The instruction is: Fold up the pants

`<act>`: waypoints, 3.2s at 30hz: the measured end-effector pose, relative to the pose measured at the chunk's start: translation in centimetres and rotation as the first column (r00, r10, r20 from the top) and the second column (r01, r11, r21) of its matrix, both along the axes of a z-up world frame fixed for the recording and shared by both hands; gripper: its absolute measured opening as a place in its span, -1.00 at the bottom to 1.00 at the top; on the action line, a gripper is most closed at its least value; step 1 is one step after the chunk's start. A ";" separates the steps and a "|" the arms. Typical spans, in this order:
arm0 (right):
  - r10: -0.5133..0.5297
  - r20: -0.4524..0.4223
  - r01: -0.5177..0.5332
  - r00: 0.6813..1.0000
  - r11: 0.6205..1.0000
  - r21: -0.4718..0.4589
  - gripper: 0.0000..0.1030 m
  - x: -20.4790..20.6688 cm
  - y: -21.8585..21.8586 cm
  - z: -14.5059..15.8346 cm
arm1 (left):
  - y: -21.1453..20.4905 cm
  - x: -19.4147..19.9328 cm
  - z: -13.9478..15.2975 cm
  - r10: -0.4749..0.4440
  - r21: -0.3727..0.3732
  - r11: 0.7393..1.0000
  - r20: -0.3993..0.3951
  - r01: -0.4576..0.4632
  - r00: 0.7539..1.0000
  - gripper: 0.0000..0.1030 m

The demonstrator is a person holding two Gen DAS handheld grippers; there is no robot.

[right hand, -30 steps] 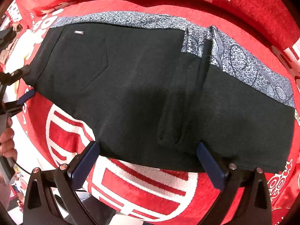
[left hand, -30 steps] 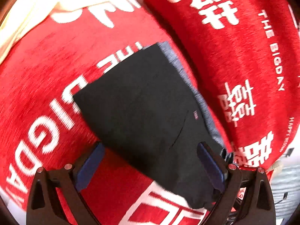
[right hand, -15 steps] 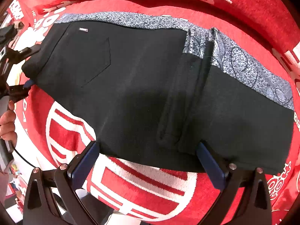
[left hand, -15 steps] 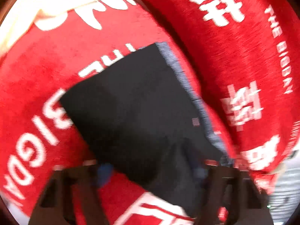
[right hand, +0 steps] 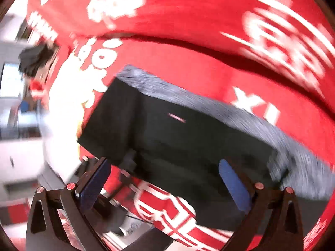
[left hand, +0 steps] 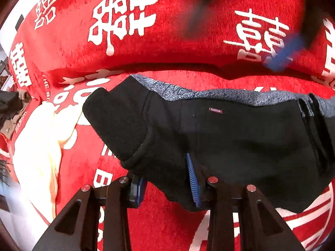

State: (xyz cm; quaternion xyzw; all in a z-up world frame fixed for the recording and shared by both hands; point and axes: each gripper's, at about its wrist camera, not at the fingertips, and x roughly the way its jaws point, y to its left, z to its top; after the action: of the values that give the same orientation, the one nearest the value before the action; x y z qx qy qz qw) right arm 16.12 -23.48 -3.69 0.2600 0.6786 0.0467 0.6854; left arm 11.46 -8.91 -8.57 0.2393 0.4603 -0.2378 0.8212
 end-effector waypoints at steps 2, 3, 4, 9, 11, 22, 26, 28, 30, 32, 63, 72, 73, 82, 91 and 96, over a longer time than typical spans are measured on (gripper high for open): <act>0.076 -0.019 -0.075 0.997 0.997 0.024 1.00 3.2 2.3 -0.4 | 0.0 0.1 -0.1 0.003 0.012 1.000 0.000 -0.003 1.000 -0.29; 0.108 -0.028 -0.107 0.994 0.994 0.034 1.00 4.0 3.6 -0.6 | -0.1 -0.1 -0.2 0.001 0.017 1.000 0.003 -0.001 1.000 -0.29; 0.147 -0.042 -0.145 0.988 0.988 0.045 1.00 5.2 4.8 -1.0 | -0.4 -0.1 -0.3 -0.001 0.024 1.000 0.009 0.001 1.000 -0.29; 0.329 -0.137 -0.326 0.934 0.944 0.048 1.00 9.1 10.0 -3.4 | -1.0 -0.8 -0.1 -0.022 0.051 0.998 0.047 0.020 0.999 -0.29; 0.374 -0.186 -0.373 0.909 0.927 0.041 1.00 9.7 11.2 -4.6 | -0.9 -1.3 -0.1 -0.024 0.052 0.998 0.051 0.022 0.998 -0.29; 0.333 -0.105 -0.331 0.937 0.943 0.042 -0.63 7.2 8.0 -4.4 | -2.3 -2.8 2.0 -0.085 0.034 0.996 0.074 0.083 0.994 -0.29; 0.211 -0.011 -0.207 0.978 0.970 0.127 -0.63 4.7 4.0 -2.1 | -3.7 -4.0 4.7 -0.119 -0.010 0.993 0.096 0.121 0.988 -0.29; 0.144 0.036 -0.148 0.989 0.974 0.173 -0.63 3.1 2.1 -0.7 | -4.5 -4.7 6.2 -0.138 -0.035 0.989 0.108 0.143 0.984 -0.29; 0.068 0.091 -0.087 0.993 0.971 0.223 -0.63 1.1 -0.3 1.0 | -5.6 -5.8 8.1 -0.165 -0.068 0.982 0.123 0.175 0.978 -0.29; -0.011 0.147 -0.030 0.989 0.961 0.275 -0.63 -1.2 -2.8 2.6 | -6.8 -7.0 9.8 -0.194 -0.104 0.972 0.133 0.209 0.972 -0.29; -0.612 0.078 0.563 0.787 0.764 0.313 -0.63 -35.4 -26.6 -6.5 | -26.1 -30.0 4.4 -0.679 -0.039 0.732 -0.133 0.681 0.722 -0.22; -0.516 0.120 0.515 0.848 0.856 0.049 -0.31 -35.2 -24.0 -3.2 | -21.9 -25.0 7.0 -0.544 -0.025 0.835 -0.184 0.550 0.818 0.05; -0.503 0.119 0.506 0.856 0.863 0.006 -0.10 -35.6 -24.0 -3.2 | -21.2 -23.7 7.1 -0.501 -0.011 0.861 -0.196 0.509 0.843 0.05; -0.486 0.102 0.497 0.868 0.840 -0.218 0.19 -37.6 -21.5 -3.7 | -16.2 -15.2 5.0 -0.172 0.083 0.976 -0.273 0.201 0.947 0.05; -0.534 0.064 0.522 0.843 0.786 -0.331 0.27 -37.9 -20.2 -2.8 | -14.5 -12.9 3.5 -0.143 0.083 0.980 -0.347 0.182 0.927 0.05; -0.574 0.045 0.544 0.817 0.744 -0.388 0.31 -38.0 -19.2 -1.8 | -13.7 -11.5 3.3 -0.135 0.059 0.984 -0.373 0.169 0.918 0.93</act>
State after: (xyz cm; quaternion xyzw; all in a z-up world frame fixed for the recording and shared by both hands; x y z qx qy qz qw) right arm -21.91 -42.71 -5.44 0.3136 0.5907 -0.3048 0.6781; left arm -0.01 -22.58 -5.26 0.2623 0.5960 -0.3207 0.6878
